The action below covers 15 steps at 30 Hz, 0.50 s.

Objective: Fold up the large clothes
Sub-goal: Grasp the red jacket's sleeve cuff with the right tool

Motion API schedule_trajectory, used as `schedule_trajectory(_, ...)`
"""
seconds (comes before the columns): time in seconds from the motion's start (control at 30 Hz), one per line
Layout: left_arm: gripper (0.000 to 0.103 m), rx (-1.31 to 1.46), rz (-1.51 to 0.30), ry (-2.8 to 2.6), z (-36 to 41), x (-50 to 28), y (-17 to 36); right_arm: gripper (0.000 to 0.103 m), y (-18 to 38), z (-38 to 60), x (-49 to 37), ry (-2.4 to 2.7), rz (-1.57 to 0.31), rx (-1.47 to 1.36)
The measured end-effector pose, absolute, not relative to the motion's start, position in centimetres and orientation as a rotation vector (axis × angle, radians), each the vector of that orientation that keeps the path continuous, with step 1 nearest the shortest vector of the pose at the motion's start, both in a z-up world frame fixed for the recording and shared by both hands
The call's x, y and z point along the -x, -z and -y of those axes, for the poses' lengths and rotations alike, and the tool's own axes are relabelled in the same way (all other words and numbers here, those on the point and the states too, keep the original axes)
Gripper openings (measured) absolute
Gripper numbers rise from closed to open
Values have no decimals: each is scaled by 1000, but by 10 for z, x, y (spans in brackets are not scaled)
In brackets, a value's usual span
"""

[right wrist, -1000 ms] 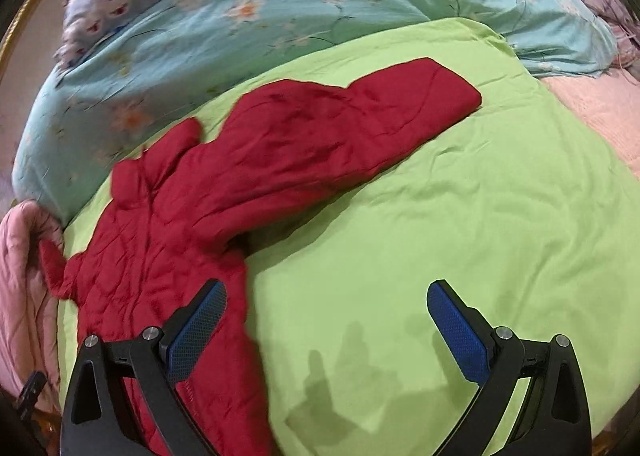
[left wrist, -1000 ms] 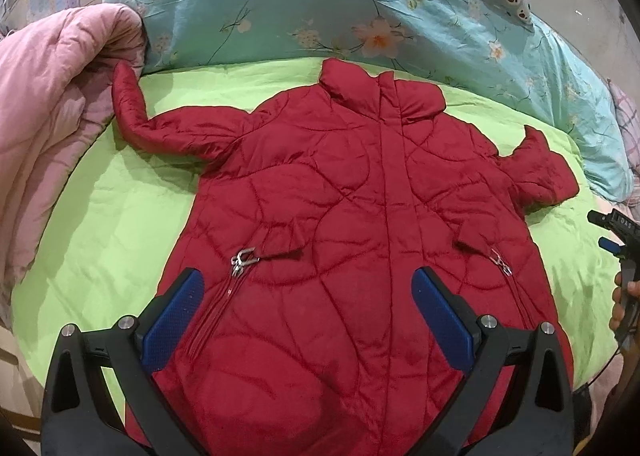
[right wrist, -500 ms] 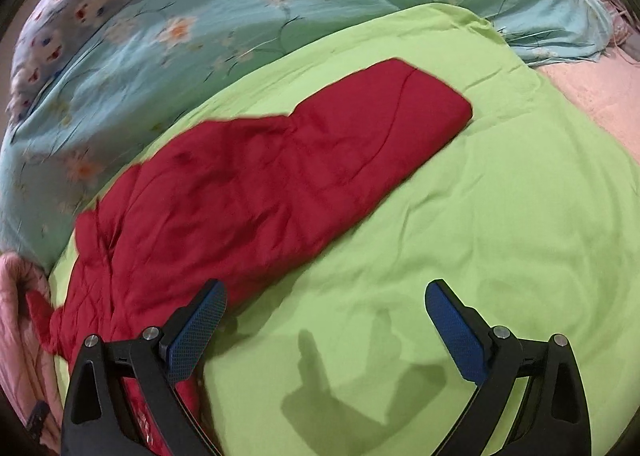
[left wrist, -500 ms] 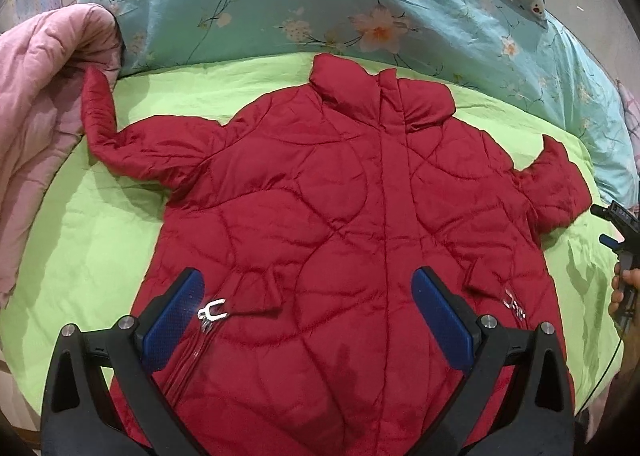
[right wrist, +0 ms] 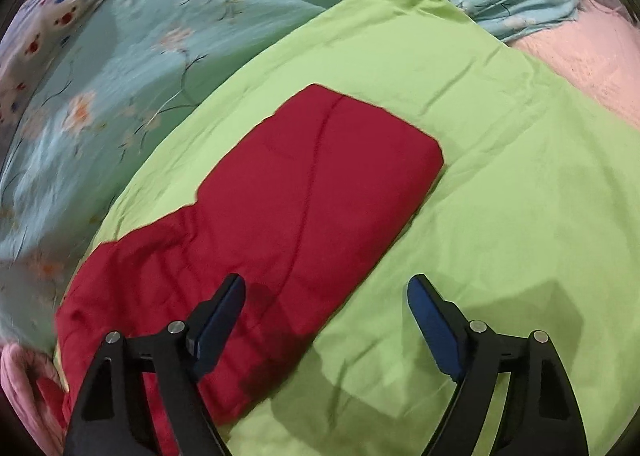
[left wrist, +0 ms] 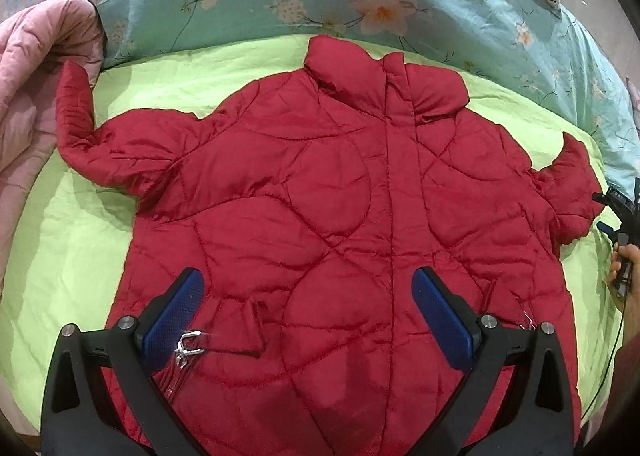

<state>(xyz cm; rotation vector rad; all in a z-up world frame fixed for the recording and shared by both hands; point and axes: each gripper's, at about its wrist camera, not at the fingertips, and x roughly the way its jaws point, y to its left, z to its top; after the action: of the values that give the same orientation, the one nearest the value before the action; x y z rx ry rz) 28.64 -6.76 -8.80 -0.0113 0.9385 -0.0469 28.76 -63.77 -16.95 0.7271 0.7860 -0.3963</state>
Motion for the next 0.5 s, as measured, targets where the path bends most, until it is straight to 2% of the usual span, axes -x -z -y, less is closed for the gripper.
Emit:
schedule_trajectory(0.13, 103, 11, -962, 53, 72, -295, 99, 79, 175, 648, -298, 395, -734, -757)
schedule_trajectory(0.2, 103, 12, -969, 57, 73, -296, 103, 72, 175, 650, -302, 402, -719, -761)
schedule_trajectory(0.23, 103, 14, -971, 58, 73, -297, 104, 63, 175, 652, -304, 405, -711, -761)
schedule_trajectory(0.27, 103, 14, -971, 58, 74, -297, 105, 48, 175, 652, -306, 403, -703, -758)
schedule_trajectory(0.37, 103, 18, -972, 59, 73, -297, 105, 19, 173, 652, -306, 366, -685, -773)
schedule_trajectory(0.5, 103, 18, -965, 59, 70, -295, 103, 12, 148, 635, -298, 327, -644, -700)
